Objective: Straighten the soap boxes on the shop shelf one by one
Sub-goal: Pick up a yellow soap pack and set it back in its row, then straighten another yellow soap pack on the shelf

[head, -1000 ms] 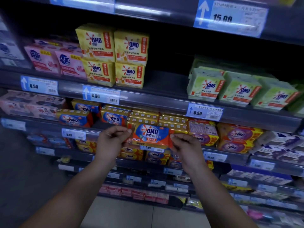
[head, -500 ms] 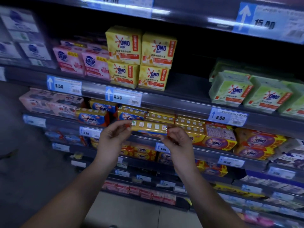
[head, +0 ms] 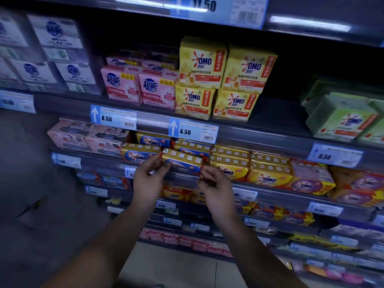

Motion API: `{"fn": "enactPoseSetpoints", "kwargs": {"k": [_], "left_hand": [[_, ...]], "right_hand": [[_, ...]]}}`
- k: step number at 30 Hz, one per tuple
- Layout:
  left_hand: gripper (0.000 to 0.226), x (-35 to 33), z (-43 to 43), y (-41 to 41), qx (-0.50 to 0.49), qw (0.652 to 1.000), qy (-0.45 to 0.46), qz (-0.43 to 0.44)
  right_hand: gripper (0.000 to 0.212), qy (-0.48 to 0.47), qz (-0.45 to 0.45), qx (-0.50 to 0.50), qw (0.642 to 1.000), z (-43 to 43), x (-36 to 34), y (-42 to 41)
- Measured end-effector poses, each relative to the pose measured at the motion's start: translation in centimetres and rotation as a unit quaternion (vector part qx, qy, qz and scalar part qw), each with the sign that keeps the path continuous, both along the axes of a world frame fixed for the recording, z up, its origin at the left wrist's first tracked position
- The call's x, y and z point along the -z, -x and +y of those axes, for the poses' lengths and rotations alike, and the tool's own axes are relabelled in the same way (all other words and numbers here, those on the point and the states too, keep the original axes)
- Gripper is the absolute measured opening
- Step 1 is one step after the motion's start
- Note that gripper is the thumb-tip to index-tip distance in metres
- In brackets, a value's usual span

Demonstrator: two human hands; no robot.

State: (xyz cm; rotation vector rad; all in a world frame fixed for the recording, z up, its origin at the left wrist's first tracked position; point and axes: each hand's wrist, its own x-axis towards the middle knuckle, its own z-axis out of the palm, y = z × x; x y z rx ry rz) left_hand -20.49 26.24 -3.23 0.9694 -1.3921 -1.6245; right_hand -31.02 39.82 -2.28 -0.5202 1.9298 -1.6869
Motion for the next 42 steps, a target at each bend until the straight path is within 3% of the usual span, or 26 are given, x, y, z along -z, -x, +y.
{"fn": "enactPoseSetpoints", "kwargs": {"k": [5,12,22,28,31,34,39,42], "left_hand": [[0.047,1.6,-1.3,0.2,0.031,0.995,0.055,-0.073],[0.052,2.4,-1.1,-0.2,0.063,0.99,0.087,-0.087],[0.044,2.6,1.1,-0.8,0.001,0.982,0.156,-0.105],[0.05,2.1,0.9,1.1,-0.014,0.979,0.16,-0.123],[0.042,2.1,1.5,1.7,-0.027,0.985,0.138,-0.103],[0.035,1.6,3.0,1.5,-0.067,0.967,0.216,-0.114],[0.039,1.0,8.3,4.5,0.073,0.949,0.263,-0.158],[0.048,1.3,10.4,6.8,0.069,0.951,0.242,-0.182]], "right_hand": [[0.048,-0.016,0.029,0.011,0.999,-0.6,0.1,-0.7],[0.059,-0.029,0.009,0.011,0.999,-1.4,0.8,-1.8],[0.042,0.006,-0.024,0.069,0.997,3.0,0.7,0.9],[0.033,-0.008,-0.03,0.126,0.992,7.0,0.4,4.2],[0.034,-0.017,-0.025,0.128,0.991,7.8,0.2,5.1],[0.037,-0.035,0.003,0.118,0.992,8.2,0.2,5.4],[0.039,-0.067,0.036,0.104,0.992,8.4,0.6,5.4],[0.044,-0.088,0.068,0.085,0.99,8.5,0.8,5.3]]}}
